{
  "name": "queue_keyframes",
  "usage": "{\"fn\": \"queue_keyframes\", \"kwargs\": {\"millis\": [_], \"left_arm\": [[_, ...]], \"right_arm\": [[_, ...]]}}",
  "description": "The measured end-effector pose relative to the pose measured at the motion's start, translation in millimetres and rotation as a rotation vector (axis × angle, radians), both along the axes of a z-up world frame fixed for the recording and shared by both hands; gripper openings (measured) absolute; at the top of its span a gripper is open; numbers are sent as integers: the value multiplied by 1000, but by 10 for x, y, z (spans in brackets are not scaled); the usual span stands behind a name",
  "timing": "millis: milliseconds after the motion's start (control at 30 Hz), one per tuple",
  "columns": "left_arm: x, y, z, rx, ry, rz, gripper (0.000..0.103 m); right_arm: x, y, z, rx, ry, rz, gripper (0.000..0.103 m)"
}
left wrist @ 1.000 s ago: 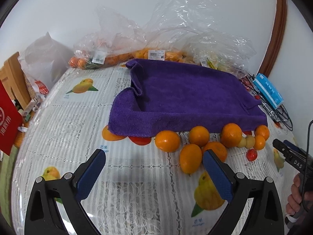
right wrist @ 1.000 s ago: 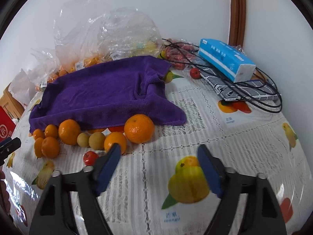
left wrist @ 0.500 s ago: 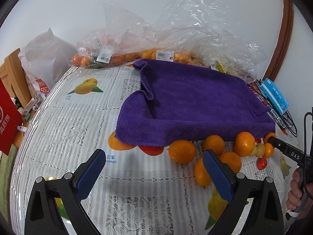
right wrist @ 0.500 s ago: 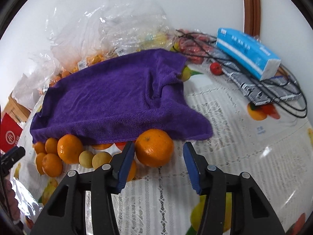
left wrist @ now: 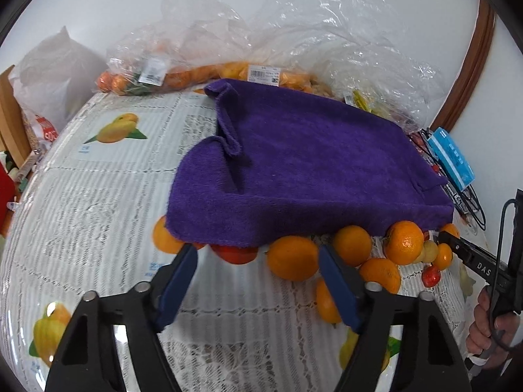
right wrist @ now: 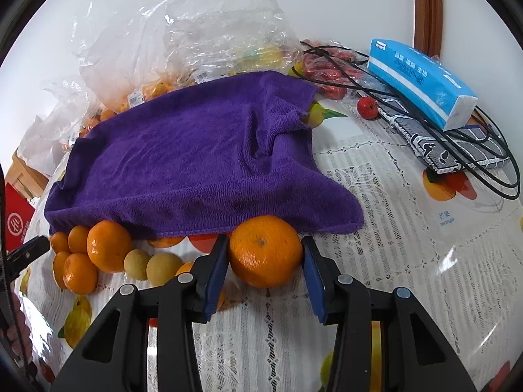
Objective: Organize fruits
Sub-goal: 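Close the right gripper on an orange while the left gripper closes on another orange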
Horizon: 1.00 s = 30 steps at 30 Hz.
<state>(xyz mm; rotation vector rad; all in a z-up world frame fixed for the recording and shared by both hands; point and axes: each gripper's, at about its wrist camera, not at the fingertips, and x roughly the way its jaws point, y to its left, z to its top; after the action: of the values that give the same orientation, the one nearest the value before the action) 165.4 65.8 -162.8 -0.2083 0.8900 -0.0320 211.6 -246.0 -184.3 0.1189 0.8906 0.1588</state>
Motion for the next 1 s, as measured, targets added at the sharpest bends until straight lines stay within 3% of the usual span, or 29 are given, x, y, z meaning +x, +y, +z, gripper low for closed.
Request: {"fn": "queue_keyframes", "kwargs": {"millis": [367,433,533,833,1000], "left_arm": [[123,-152,-166,-17,35,-47,61],[128,-163,-165,-7,32,-50,56],[129,-191,-167,-8,34,-75,38],[38,-131,-113,-32,30,-60,38],[-58,-57,-4,-39,13,-44,27]], "right_arm": [[-24,-19,-30,-50,-7,16,45],[-42,31,-32,-83,-29,24,44],[-59,40,-41,-93,-45,25,44],[-141,-76,34,-63,-61,2,43],[-231,-95,138,-67,-88,-1,43]]}}
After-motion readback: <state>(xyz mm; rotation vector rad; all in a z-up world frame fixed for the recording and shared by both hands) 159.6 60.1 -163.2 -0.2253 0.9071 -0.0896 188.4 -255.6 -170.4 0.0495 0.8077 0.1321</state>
